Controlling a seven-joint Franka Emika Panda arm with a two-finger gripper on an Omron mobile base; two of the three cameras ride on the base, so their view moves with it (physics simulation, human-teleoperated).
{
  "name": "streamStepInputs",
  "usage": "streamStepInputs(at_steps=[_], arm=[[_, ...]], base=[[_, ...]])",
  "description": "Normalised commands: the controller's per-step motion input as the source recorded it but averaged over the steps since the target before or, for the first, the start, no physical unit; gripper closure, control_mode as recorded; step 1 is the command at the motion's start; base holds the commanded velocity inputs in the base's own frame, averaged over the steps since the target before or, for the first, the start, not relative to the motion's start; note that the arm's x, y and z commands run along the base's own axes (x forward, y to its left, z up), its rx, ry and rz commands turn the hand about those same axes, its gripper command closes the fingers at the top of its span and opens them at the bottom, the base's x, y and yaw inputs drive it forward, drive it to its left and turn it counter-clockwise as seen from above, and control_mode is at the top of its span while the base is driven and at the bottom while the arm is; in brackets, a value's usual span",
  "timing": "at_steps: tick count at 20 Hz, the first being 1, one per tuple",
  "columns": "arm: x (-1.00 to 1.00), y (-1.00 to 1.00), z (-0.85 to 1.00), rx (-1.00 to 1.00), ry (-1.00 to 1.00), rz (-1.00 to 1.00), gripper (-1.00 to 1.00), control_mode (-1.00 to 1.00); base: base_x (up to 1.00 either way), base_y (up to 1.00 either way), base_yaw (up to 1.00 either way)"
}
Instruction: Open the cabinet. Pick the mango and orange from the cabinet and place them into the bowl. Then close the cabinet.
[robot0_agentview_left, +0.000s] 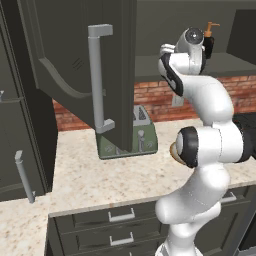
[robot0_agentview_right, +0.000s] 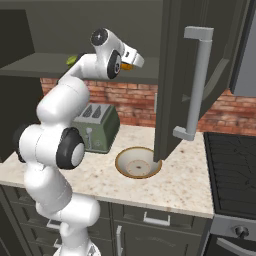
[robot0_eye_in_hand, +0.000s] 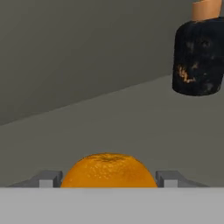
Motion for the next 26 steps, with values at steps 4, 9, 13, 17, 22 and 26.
streamStepInputs(at_steps=[4, 9, 13, 17, 22, 26], arm=[[-0.42, 0.0, 0.05, -0.03, -0.16, 0.0, 1.0, -1.0], [-0.56, -0.01, 0.34, -0.04, -0.09, 0.0, 1.0, -1.0], [-0.61, -0.08, 0.61, -0.07, 0.0, 0.0, 1.0, -1.0], [-0.68, -0.04, 0.5, -0.08, 0.03, 0.0, 1.0, -1.0], [-0.76, 0.0, 0.21, -0.07, 0.14, 0.0, 1.0, -1.0], [-0.87, 0.0, 0.0, -0.04, 0.23, 0.0, 1.0, -1.0]], base=[[0.0, 0.0, 0.0], [0.0, 0.0, 0.0], [0.0, 0.0, 0.0], [0.0, 0.0, 0.0], [0.0, 0.0, 0.0], [0.0, 0.0, 0.0]])
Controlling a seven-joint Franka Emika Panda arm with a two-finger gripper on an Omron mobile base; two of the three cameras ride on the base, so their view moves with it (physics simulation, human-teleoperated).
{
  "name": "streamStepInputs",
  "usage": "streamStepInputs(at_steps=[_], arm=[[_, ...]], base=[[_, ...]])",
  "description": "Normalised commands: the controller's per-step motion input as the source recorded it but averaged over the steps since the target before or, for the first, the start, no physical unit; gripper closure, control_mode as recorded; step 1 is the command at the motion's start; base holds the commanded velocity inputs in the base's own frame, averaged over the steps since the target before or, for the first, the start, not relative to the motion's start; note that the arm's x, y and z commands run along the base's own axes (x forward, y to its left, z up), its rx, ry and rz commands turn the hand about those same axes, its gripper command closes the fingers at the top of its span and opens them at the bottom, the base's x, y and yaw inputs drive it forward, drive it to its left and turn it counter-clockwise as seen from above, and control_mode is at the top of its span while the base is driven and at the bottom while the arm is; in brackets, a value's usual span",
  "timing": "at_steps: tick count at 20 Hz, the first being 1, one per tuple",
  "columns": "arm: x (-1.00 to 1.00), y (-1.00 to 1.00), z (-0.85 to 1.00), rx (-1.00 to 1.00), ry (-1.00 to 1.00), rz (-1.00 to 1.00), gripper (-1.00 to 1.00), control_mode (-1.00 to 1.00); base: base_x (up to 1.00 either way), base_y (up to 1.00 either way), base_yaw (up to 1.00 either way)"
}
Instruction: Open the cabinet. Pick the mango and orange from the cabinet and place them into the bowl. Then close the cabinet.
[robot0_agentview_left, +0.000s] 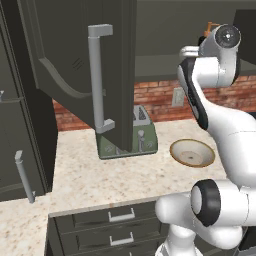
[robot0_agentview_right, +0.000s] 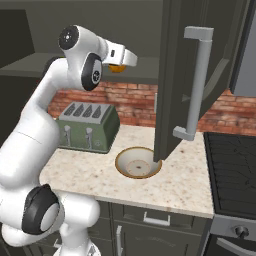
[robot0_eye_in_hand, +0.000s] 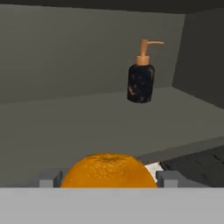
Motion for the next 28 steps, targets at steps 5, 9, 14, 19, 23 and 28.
streamStepInputs(at_steps=[5, 9, 14, 19, 23, 28], arm=[[-0.88, 0.0, 0.0, -0.01, 0.19, 0.0, 1.0, -1.0], [-0.74, 0.0, 0.0, 0.0, 0.21, 0.0, 1.0, -1.0], [-0.51, 0.0, -0.14, 0.0, 0.18, 0.0, 1.0, -1.0], [-0.32, 0.0, -0.28, 0.0, 0.19, 0.0, 1.0, -1.0], [-0.15, 0.0, -0.33, 0.0, 0.14, 0.0, 1.0, -1.0], [-0.01, 0.0, -0.33, 0.0, 0.08, 0.0, 1.0, -1.0]], base=[[0.0, 0.0, 0.0], [0.0, 0.0, 0.0], [0.0, 0.0, 0.0], [0.0, 0.0, 0.0], [0.0, 0.0, 0.0], [0.0, 0.0, 0.0]])
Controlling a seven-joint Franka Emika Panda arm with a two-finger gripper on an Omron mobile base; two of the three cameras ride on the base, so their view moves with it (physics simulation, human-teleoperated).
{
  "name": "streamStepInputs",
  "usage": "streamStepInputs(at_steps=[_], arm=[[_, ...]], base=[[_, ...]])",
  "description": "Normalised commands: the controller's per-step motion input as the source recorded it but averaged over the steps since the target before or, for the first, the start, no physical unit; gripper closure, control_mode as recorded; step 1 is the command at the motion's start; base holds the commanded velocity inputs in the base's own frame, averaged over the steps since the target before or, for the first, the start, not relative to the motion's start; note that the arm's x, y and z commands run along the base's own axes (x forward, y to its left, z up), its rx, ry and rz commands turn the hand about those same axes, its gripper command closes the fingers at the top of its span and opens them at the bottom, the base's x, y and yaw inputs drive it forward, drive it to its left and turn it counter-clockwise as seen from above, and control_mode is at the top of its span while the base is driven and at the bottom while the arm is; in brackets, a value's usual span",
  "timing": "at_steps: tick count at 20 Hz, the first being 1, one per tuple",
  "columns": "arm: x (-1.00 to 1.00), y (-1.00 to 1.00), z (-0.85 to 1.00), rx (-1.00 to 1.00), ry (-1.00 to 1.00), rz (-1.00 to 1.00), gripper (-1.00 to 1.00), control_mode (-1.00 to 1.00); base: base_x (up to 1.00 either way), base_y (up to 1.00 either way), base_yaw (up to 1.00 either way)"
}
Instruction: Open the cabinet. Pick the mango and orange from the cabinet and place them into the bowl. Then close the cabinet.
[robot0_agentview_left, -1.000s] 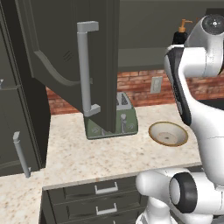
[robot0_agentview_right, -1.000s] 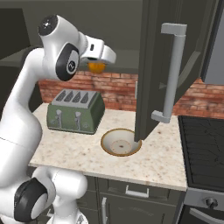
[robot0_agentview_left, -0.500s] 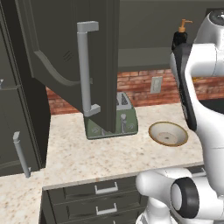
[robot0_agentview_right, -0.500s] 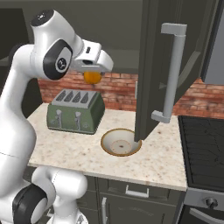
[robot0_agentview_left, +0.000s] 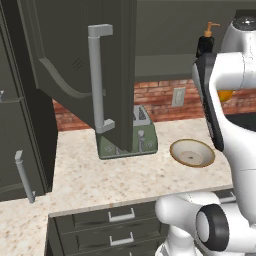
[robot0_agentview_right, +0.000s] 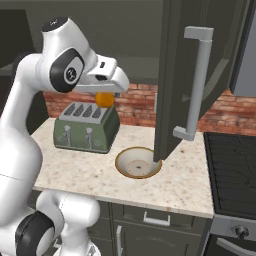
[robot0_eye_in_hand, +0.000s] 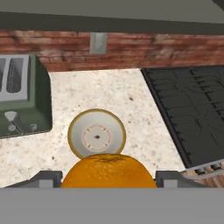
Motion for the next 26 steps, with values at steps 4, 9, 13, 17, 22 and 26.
streamStepInputs(at_steps=[4, 9, 13, 17, 22, 26], arm=[[0.0, 0.0, -0.32, 0.0, 0.09, 0.0, 1.0, -1.0], [0.0, 0.0, -0.31, 0.0, 0.06, 0.0, 1.0, -1.0], [0.01, 0.0, -0.35, 0.0, 0.01, 0.0, 1.0, -1.0], [0.0, 0.0, -0.34, 0.0, 0.0, 0.0, 1.0, -1.0], [0.05, 0.0, -0.34, 0.0, 0.0, 0.0, 1.0, -1.0], [0.1, 0.0, -0.3, 0.0, 0.0, 0.0, 1.0, -1.0]], base=[[0.0, 0.0, 0.0], [0.0, 0.0, 0.0], [0.0, 0.0, 0.0], [0.0, 0.0, 0.0], [0.0, 0.0, 0.0], [0.0, 0.0, 0.0]])
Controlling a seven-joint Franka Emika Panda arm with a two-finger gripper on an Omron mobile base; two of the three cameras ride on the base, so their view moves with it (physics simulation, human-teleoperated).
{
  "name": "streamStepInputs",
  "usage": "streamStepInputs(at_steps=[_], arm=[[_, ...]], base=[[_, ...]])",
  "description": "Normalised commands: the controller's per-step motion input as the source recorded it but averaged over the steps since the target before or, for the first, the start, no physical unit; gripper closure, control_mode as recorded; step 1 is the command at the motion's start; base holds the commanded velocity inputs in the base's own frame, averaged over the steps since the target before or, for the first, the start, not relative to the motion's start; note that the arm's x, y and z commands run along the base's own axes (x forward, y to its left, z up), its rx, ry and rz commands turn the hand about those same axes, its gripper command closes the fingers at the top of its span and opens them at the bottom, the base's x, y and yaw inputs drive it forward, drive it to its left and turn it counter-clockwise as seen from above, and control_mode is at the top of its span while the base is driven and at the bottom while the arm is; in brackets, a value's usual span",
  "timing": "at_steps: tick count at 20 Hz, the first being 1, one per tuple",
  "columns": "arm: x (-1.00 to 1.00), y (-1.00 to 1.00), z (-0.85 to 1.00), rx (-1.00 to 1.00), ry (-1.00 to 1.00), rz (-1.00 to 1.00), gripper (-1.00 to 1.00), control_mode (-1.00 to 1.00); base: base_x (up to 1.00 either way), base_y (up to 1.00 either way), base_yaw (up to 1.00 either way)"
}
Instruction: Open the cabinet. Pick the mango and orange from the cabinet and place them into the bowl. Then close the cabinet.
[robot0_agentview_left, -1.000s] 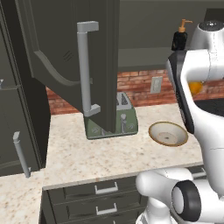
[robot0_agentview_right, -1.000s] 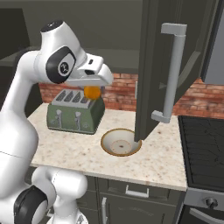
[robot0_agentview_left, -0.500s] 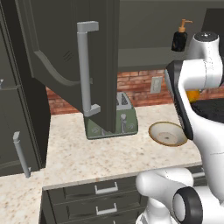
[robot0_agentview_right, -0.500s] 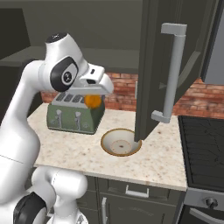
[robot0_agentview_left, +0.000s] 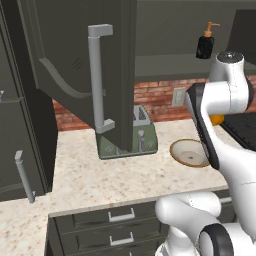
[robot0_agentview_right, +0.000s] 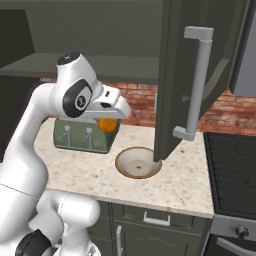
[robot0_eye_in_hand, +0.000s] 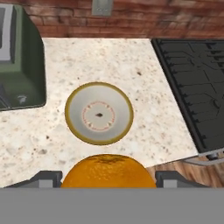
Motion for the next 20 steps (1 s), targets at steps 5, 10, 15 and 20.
streamStepInputs(at_steps=[5, 10, 15, 20], arm=[[0.22, 0.0, -0.22, 0.0, 0.0, 0.0, 1.0, -1.0], [0.21, -0.01, -0.17, 0.0, 0.02, 0.0, 1.0, -1.0], [0.17, -0.02, -0.17, 0.0, 0.02, 0.0, 1.0, -1.0], [0.11, -0.04, -0.17, 0.0, 0.03, 0.0, 1.0, -1.0]], base=[[0.0, 0.0, 0.0], [0.0, 0.0, 0.0], [0.0, 0.0, 0.0], [0.0, 0.0, 0.0]])
